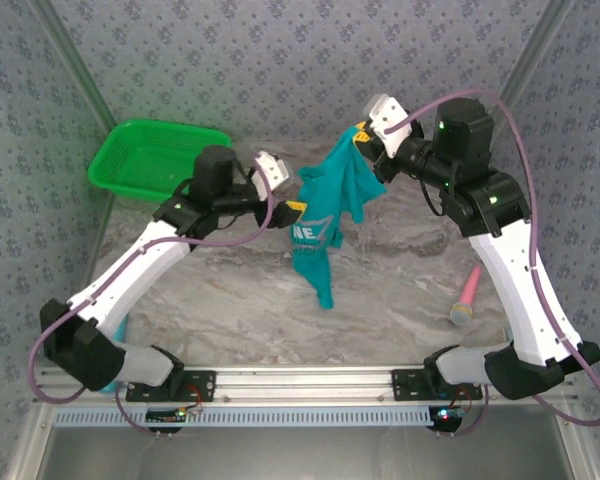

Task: Fold the inside-out t-shirt

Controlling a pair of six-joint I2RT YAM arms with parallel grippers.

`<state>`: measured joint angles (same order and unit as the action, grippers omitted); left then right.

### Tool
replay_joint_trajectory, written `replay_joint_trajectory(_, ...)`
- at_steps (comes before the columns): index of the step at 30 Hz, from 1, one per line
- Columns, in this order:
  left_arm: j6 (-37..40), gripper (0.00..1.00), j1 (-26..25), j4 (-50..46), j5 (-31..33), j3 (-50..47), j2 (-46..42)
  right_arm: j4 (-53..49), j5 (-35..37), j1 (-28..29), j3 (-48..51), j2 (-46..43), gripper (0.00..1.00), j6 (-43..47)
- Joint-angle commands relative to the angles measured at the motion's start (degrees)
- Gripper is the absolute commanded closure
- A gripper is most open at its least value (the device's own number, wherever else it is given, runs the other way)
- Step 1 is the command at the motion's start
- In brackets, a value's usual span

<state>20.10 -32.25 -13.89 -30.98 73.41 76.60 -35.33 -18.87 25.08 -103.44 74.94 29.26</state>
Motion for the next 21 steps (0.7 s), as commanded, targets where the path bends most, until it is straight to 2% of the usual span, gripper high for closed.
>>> replay_joint_trajectory(1, 5.25, 0.18, 0.35, 4.42, -0.06, -3.11, -4.76, -0.85, 0.54, 0.67, -0.58, -1.84, 1.0, 2.9)
replay_joint_trajectory(3, 5.83, 0.09, 0.52, 5.51, 0.06, -3.93, -4.45, -0.96, -0.02, 0.88, -0.56, -1.82, 1.0, 3.21)
replay_joint_trajectory(7, 5.11, 0.1, 0.38, 4.31, -5.25, -0.37, 0.33, -1.1, -0.95, 1.29, -0.45, -1.98, 1.0, 3.32)
replay_joint_trajectory(9, 4.26, 0.14, 0.43, 3.43, -9.76, 2.32, 3.02, -1.56, -1.09, 1.76, -0.46, -1.94, 1.0, 3.79)
replay_joint_trajectory(11, 5.22, 0.22, 0.08, 0.43, -14.3, 5.65, 5.97, -1.76, -0.7, 2.14, -0.53, -1.97, 1.0, 4.05)
replay_joint_trajectory(13, 6.4, 0.29, -0.62, -3.11, -15.11, 9.14, 8.33, -1.95, -0.16, 2.47, -0.47, -1.99, 1.0, 4.3)
replay_joint_trajectory(15, 6.63, 0.43, -0.66, -4.9, -16.59, 11.67, 10.09, -2.24, 0.05, 2.58, -0.45, -1.99, 1.0, 4.49)
replay_joint_trajectory(16, 7.33, 0.6, -0.69, -5.95, -17.61, 12.69, 10.71, -2.15, 0.3, 2.65, -0.4, -2.07, 1.0, 4.74)
replay_joint_trajectory(17, 8.38, 0.87, -0.64, -7.16, -18.28, 13.75, 11.17, -1.83, 1.26, 2.61, -0.38, -1.99, 1.0, 4.7)
replay_joint_trajectory(18, 9.16, 1.0, -0.54, -8.3, -18.24, 14.53, 11.38, -1.26, 3.11, 2.75, -0.34, -1.99, 1.0, 4.28)
replay_joint_trajectory(21, 9.58, 1.0, 0.31, -9.09, -12.15, 15.91, 11.0, 0.17, 15.59, 2.37, -2.12, -0.02, 1.0, 2.26)
